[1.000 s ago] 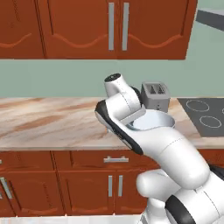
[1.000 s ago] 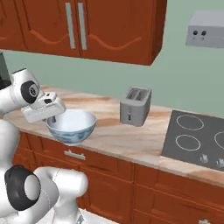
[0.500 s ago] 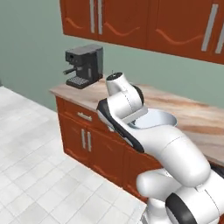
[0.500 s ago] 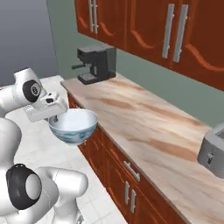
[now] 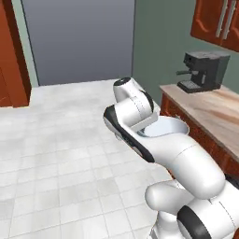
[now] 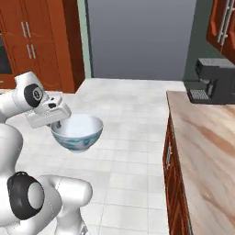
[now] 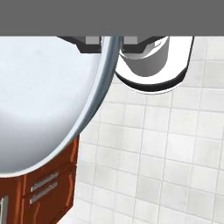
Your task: Pick the cup and bowl from the counter and place them on the counter next to the sink.
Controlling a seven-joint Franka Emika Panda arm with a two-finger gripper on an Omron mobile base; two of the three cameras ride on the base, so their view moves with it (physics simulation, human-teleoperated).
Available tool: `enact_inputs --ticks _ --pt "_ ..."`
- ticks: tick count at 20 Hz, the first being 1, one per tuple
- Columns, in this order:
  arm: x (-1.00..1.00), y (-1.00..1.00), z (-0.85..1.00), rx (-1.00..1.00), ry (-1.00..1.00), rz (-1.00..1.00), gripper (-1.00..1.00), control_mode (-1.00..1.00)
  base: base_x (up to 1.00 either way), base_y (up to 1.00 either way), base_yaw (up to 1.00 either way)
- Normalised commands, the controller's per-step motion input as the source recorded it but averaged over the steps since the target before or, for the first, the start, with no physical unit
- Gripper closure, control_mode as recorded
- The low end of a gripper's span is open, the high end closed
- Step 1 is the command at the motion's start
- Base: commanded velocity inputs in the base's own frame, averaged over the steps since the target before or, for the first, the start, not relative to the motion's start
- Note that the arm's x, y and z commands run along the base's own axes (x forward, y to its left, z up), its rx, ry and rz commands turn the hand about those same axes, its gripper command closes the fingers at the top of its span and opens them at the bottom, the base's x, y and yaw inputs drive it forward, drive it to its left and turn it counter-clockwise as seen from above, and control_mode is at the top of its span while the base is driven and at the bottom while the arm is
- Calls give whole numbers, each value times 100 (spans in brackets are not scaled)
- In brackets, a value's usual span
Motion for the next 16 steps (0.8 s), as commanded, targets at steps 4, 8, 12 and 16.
enact_inputs --ticks 4,8,12,16 --pt "0 0 0 0 0 0 100 100 0 6 100" --pt "0 0 0 0 0 0 100 100 0 1 100" --pt "0 0 0 0 0 0 100 100 0 0 100" --pt "0 0 0 0 0 0 100 100 0 4 100"
